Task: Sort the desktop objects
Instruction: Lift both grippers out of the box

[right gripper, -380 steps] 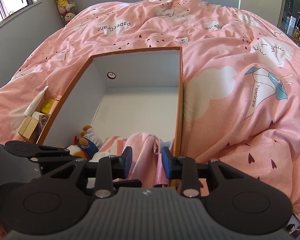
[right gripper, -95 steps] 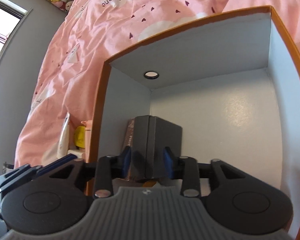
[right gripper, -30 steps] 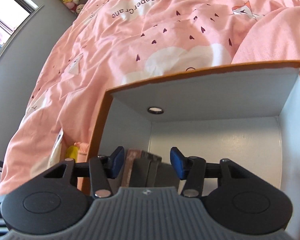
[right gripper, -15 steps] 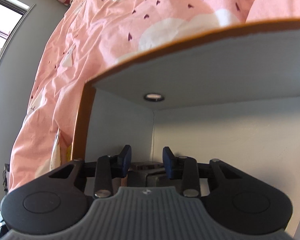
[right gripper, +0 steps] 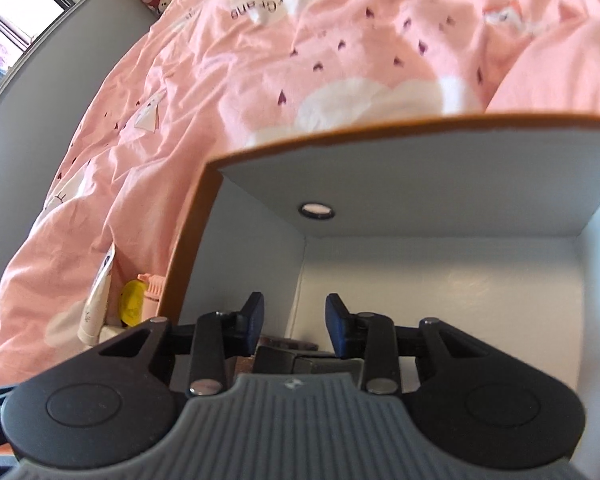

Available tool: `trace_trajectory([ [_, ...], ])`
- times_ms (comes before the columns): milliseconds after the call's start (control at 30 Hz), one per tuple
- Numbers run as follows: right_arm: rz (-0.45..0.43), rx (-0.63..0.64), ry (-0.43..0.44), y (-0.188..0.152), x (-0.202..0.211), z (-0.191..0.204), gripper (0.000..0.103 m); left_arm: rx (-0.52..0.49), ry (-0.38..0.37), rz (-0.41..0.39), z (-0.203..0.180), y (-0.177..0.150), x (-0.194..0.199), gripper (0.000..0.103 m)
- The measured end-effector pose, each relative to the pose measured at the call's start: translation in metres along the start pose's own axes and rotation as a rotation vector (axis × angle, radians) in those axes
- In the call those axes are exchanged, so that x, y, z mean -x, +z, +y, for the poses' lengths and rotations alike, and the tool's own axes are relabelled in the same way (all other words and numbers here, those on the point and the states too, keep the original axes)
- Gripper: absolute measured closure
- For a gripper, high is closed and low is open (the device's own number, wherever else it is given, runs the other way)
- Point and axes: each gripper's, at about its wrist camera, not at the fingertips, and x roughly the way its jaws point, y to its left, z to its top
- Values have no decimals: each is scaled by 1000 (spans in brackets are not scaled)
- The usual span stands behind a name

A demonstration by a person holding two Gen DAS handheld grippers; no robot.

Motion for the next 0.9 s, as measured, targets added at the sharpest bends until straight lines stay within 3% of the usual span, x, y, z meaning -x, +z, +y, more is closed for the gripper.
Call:
trace_trajectory([
  [233, -119, 106, -93, -21, 47, 13, 60, -13, 0, -26, -4, -8, 11, 70],
  [700, -203, 211, -153, -83, 90, 29, 58, -83, 83, -118, -12, -39, 31, 70],
  [867, -261, 240, -144, -96, 98, 33, 58, -117, 126, -177, -11, -50, 41, 62],
  [900, -278, 241, -132, -98, 100, 34, 59, -114, 138, -178, -10, -52, 44, 54],
])
